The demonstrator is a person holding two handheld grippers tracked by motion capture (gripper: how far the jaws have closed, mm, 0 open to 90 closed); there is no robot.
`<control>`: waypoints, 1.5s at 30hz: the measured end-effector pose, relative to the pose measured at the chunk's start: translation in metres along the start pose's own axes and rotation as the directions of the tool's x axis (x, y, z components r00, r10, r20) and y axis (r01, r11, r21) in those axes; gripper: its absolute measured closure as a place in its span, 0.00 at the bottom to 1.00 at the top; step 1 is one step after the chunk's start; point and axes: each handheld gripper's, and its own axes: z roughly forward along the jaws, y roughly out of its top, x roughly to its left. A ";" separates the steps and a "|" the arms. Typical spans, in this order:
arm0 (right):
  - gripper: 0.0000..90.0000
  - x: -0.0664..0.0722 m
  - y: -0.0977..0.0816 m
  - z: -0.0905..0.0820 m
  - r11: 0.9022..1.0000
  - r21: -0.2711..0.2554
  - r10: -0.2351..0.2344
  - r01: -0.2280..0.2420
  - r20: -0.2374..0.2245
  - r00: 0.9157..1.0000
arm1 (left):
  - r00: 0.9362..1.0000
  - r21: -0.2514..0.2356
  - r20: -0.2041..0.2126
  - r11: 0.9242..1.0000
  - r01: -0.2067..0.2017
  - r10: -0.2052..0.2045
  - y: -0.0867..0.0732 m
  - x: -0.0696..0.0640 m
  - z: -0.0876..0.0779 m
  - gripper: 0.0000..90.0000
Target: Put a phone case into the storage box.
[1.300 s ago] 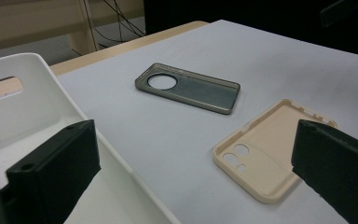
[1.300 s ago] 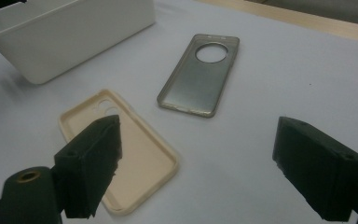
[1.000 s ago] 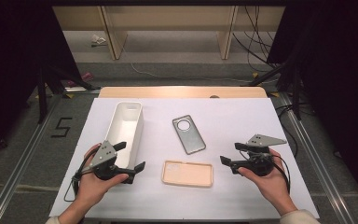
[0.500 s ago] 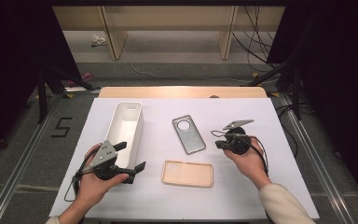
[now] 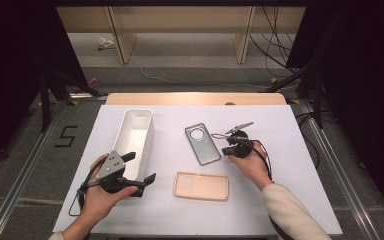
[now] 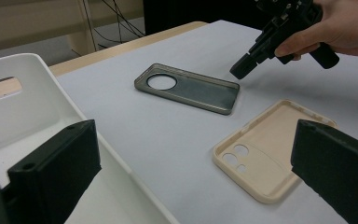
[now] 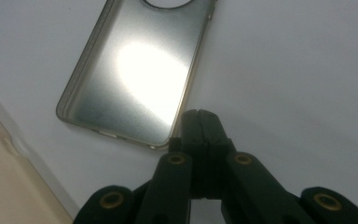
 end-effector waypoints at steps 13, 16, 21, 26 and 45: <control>1.00 0.009 0.005 0.013 0.999 0.039 -0.015 0.015 0.007 1.000 | 1.000 -0.001 0.004 1.000 -0.001 0.001 0.000 -0.001 0.000 0.01; 1.00 0.013 0.005 0.014 0.999 0.042 -0.026 0.026 -0.002 1.000 | 1.000 -0.002 0.004 1.000 -0.002 0.002 0.000 -0.001 0.000 0.01; 1.00 0.024 0.006 0.015 0.997 0.052 -0.056 0.057 -0.018 0.998 | 1.000 -0.003 0.004 1.000 0.000 0.000 0.000 -0.001 0.000 0.01; 1.00 0.030 0.007 0.016 0.996 0.058 -0.072 0.074 -0.028 0.997 | 1.000 -0.002 0.006 1.000 -0.001 0.001 0.000 -0.001 0.000 0.01; 0.72 0.038 0.014 0.007 0.960 0.057 -0.275 0.273 0.035 0.961 | 1.000 -0.005 0.008 1.000 -0.002 0.002 0.000 -0.001 -0.001 0.01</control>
